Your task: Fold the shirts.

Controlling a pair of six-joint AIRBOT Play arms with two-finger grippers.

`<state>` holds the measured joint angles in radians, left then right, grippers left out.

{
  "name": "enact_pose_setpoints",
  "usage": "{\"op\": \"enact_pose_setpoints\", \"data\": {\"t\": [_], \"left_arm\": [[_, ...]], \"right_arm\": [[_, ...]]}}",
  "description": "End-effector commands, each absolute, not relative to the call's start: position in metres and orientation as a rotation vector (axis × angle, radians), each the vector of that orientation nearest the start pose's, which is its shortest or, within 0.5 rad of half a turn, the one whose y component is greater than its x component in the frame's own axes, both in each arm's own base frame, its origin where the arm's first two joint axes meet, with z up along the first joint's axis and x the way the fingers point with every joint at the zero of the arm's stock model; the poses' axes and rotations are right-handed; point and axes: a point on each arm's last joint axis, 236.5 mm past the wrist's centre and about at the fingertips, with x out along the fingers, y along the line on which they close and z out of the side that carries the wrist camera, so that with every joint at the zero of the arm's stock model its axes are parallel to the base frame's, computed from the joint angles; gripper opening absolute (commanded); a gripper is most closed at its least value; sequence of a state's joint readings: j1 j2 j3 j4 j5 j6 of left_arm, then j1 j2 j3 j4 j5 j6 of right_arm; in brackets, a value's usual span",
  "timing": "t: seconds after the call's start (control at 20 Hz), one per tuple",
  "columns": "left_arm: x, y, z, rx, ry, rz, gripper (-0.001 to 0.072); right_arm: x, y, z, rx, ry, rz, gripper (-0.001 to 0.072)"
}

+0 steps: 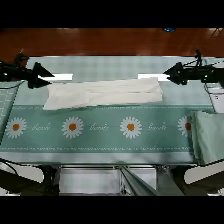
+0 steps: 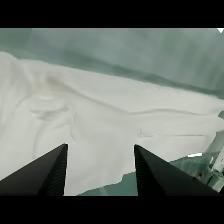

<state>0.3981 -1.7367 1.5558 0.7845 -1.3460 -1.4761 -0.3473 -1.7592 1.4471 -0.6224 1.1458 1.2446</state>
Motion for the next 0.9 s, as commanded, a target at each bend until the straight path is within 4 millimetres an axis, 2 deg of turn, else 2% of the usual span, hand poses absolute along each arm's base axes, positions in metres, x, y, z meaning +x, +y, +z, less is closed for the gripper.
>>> {"op": "enact_pose_setpoints", "data": {"t": [0.0,0.05,0.1,0.2,0.25,0.35,0.5,0.6,0.7,0.85], "left_arm": [[0.475,0.077,0.075,-0.737,1.034,-0.128,0.0510],[0.470,0.087,0.095,-0.656,0.975,-0.087,0.0510],[0.465,0.092,0.115,-0.587,0.906,-0.050,0.0510],[0.451,0.078,0.141,-0.541,0.776,-0.017,0.0510],[0.441,0.065,0.143,-0.529,0.736,-0.014,0.0510],[0.416,0.030,0.130,-0.512,0.716,-0.040,0.0510],[0.382,-0.019,0.089,-0.508,0.826,-0.121,0.0510],[0.367,-0.048,0.066,-0.495,0.921,-0.187,0.0510],[0.364,-0.066,0.060,-0.478,0.948,-0.227,0.0510],[0.363,-0.078,0.055,-0.471,0.970,-0.252,0.0510]], "right_arm": [[0.485,-0.059,0.010,0.844,1.092,0.220,0.0413],[0.471,-0.075,0.003,0.822,1.137,0.164,0.0413],[0.460,-0.083,-0.008,0.807,1.193,0.120,0.0413],[0.451,-0.079,-0.027,0.807,1.241,0.083,0.0414],[0.452,-0.070,-0.035,0.814,1.248,0.086,0.0413],[0.457,-0.048,-0.048,0.818,1.271,0.116,0.0414],[0.469,-0.009,-0.060,0.843,1.286,0.196,0.0414],[0.472,0.012,-0.071,0.863,1.307,0.240,0.0415],[0.474,0.030,-0.081,0.893,1.329,0.271,0.0416],[0.475,0.046,-0.096,0.911,1.353,0.284,0.0417]]}}
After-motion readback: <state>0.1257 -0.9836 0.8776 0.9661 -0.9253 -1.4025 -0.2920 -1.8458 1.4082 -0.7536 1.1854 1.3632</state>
